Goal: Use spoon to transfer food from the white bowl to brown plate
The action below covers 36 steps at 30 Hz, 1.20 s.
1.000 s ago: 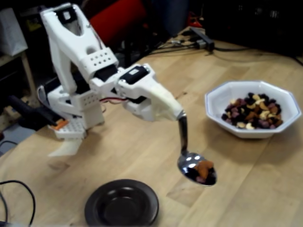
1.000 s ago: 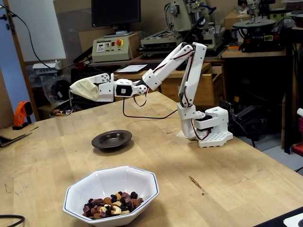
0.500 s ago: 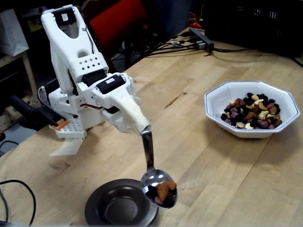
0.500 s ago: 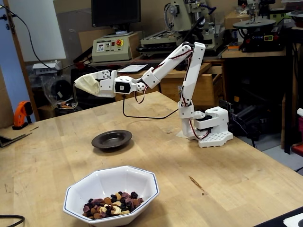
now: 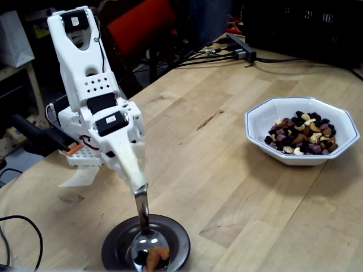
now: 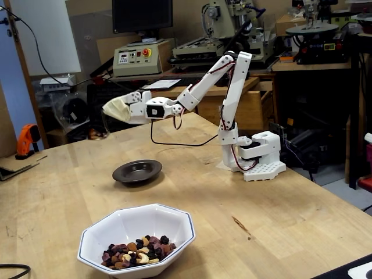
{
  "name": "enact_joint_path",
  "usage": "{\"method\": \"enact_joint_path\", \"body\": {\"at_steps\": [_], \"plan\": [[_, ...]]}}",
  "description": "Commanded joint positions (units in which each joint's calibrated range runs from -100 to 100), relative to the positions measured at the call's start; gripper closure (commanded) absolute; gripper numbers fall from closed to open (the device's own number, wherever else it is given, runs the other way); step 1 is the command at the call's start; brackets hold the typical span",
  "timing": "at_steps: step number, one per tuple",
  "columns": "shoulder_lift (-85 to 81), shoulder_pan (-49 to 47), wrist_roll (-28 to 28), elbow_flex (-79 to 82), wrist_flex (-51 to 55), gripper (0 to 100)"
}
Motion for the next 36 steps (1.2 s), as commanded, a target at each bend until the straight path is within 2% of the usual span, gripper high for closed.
{"method": "enact_joint_path", "body": {"at_steps": [1,8,25,36], "plan": [[-8.39,0.53,0.05,1.48,-0.66,96],[-16.43,0.61,0.05,6.26,0.45,96],[-33.97,0.53,0.05,13.78,12.78,96],[-38.34,0.53,0.05,12.99,23.61,96]]}}
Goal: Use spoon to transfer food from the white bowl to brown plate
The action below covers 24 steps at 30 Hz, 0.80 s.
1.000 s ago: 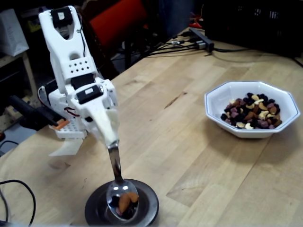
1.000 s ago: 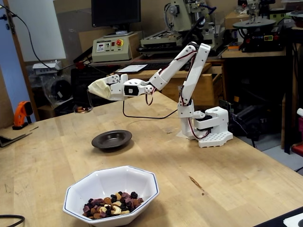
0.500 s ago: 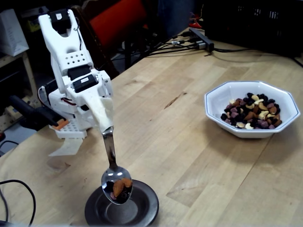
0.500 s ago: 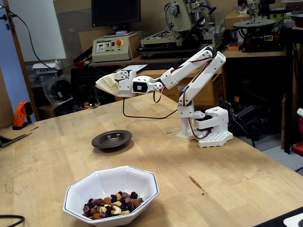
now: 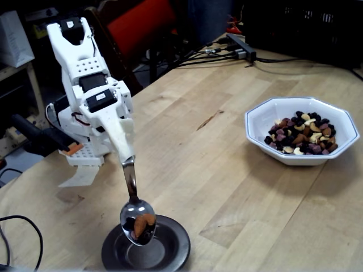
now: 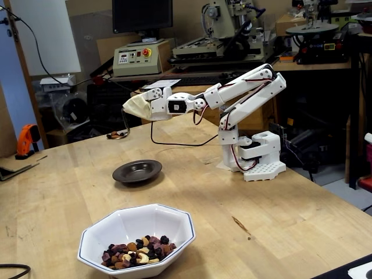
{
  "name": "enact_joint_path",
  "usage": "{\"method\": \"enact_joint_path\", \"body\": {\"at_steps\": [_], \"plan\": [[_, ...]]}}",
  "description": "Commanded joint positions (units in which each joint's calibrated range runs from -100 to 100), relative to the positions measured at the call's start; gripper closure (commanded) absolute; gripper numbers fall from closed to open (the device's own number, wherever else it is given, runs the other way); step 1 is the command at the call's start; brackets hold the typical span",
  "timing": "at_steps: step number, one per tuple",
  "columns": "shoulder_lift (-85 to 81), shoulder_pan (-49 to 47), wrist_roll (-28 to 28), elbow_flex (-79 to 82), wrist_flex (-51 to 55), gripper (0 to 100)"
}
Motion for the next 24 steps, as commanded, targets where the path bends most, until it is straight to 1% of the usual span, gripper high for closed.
{"method": "enact_joint_path", "body": {"at_steps": [1,4,8,11,19,24], "plan": [[-3.3,0.53,0.1,-1.83,2.72,96],[-6.21,0.53,0.24,-1.83,5.25,96],[-11.69,0.39,4.25,-1.83,10.78,96],[-14.85,0.16,5.96,-1.74,13.95,96],[-25.21,0.16,6.79,-0.94,20.11,96],[-28.97,-0.06,6.89,-0.85,25.41,96]]}}
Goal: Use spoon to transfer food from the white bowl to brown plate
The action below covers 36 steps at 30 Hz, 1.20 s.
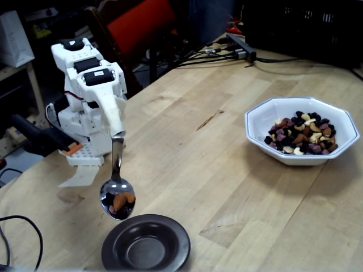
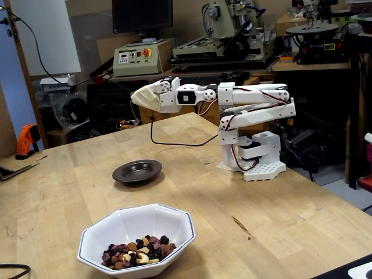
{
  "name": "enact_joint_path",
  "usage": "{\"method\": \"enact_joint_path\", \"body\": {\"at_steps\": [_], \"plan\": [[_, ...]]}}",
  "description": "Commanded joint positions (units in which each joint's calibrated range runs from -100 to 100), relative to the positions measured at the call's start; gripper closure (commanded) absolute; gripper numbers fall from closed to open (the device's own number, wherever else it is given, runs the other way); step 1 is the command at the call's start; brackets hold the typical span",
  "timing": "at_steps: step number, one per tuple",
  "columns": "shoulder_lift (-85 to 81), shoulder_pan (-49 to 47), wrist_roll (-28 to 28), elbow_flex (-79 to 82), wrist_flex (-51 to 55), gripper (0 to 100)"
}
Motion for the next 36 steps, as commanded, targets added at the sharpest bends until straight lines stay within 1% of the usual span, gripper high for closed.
{"method": "enact_joint_path", "body": {"at_steps": [1,5,11,15,20,29,36], "plan": [[-3.72,-0.06,0.15,-0.85,3.8,96],[-4.07,-0.06,1.03,-0.85,6.56,96],[-4.15,-0.13,5.81,-0.85,7.98,96],[-4.15,-0.13,7.86,-0.85,8.22,96],[-3.55,-0.21,9.47,-0.76,8.3,96],[-4.15,-0.43,12.21,4.37,8.3,96],[-4.24,-5.24,13.97,4.81,8.3,96]]}}
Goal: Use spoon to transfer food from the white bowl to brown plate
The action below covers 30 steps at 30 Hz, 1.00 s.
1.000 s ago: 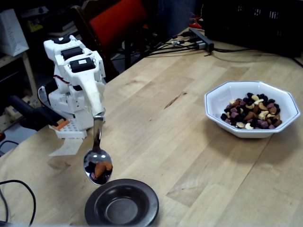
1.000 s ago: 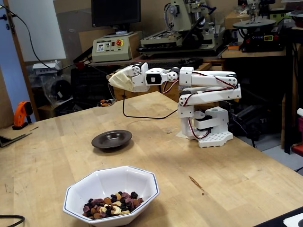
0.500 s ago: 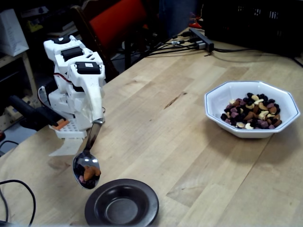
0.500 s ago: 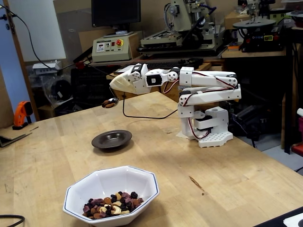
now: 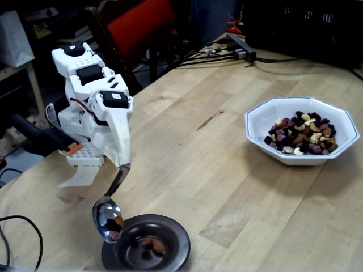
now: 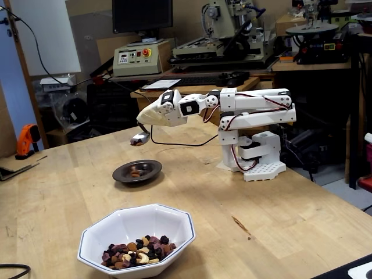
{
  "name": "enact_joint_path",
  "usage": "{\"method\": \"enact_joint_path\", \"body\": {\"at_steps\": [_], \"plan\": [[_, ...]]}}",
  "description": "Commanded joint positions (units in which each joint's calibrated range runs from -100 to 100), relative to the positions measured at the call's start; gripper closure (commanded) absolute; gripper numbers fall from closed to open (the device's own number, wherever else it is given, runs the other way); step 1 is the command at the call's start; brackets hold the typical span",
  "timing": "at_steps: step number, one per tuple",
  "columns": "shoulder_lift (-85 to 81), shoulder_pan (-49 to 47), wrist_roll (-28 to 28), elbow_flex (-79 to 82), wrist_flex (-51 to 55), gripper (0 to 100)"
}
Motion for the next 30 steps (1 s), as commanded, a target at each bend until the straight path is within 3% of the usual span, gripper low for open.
{"method": "enact_joint_path", "body": {"at_steps": [1,14,30], "plan": [[-0.89,-2.4,1.17,-0.91,0.11,96],[-0.89,-3.37,8.16,-1.44,0.11,96],[0.48,-3.51,8.6,-5.96,0.19,96]]}}
